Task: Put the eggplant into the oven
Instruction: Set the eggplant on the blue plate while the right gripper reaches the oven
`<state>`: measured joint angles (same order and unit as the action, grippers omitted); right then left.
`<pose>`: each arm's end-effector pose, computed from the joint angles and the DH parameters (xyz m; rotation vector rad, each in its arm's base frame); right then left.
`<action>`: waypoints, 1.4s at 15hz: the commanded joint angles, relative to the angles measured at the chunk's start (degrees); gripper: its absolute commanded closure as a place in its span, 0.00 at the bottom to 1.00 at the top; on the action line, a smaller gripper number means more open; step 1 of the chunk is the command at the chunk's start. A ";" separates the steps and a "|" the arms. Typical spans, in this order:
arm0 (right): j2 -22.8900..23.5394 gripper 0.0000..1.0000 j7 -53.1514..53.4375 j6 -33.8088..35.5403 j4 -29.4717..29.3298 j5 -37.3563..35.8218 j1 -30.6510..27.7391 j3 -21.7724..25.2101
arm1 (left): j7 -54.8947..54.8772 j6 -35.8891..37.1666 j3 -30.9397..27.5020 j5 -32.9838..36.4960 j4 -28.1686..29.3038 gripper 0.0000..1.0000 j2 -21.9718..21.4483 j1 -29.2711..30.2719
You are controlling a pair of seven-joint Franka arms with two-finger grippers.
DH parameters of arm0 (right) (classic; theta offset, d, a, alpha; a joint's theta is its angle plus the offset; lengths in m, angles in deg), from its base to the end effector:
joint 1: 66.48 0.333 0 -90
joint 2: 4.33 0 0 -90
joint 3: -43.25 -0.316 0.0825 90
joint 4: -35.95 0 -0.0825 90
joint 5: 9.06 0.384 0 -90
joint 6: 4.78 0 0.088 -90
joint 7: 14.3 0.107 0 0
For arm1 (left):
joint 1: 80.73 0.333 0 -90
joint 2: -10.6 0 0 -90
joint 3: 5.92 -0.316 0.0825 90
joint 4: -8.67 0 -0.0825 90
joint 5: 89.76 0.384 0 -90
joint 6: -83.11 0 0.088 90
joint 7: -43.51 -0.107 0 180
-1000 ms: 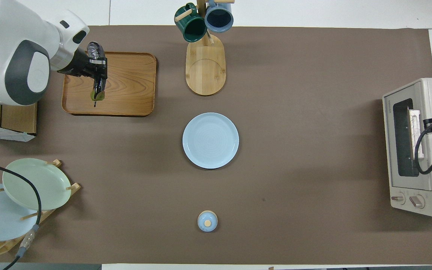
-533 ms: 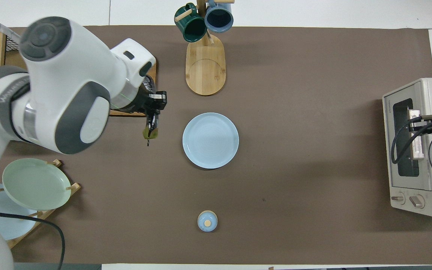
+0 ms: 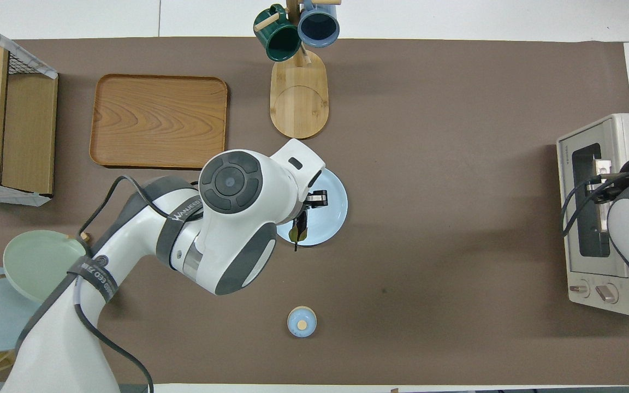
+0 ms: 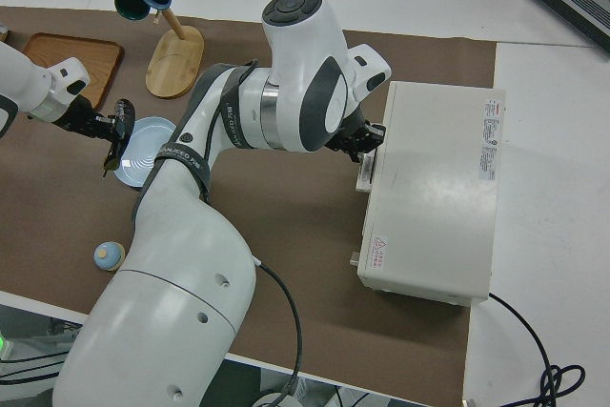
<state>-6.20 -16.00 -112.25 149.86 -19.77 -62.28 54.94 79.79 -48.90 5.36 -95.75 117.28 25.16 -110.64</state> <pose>0.5323 -0.0850 0.4710 2.9755 -0.0554 -0.1392 0.4763 -0.4109 0.3880 2.9396 -0.0172 0.0599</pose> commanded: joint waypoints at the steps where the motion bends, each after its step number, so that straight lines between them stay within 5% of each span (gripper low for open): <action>1: -1.38 1.00 -0.68 -2.74 3.68 -1.50 -1.03 -0.26 | 1.08 -4.30 -1.26 -0.96 0.90 1.00 2.22 -1.91; 11: -1.38 1.00 -0.15 -7.84 8.61 2.54 -0.42 -0.35 | -0.32 -4.22 -1.35 0.71 0.99 1.00 3.98 -1.38; 13: -0.94 1.00 0.11 -9.16 8.96 3.59 -0.16 -0.35 | -0.68 -4.13 -1.43 0.71 0.90 0.11 3.98 -1.29; 14: -0.68 1.00 0.63 -8.99 8.70 3.86 0.71 -0.35 | -0.77 -3.87 -1.52 0.71 0.73 0.00 3.98 -1.21; 19: 2.66 1.00 0.73 5.58 -5.42 2.90 2.30 -0.53 | -8.21 4.63 -1.52 1.07 -0.85 0.00 0.66 4.05; 21: 1.96 1.00 0.29 7.53 -6.59 0.45 2.22 -0.44 | -12.87 10.35 -1.52 0.98 -2.78 0.00 -1.63 8.27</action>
<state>-5.46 -15.53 -107.58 146.64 -17.44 -59.68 54.65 71.51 -44.80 3.66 -95.39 115.61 27.31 -106.42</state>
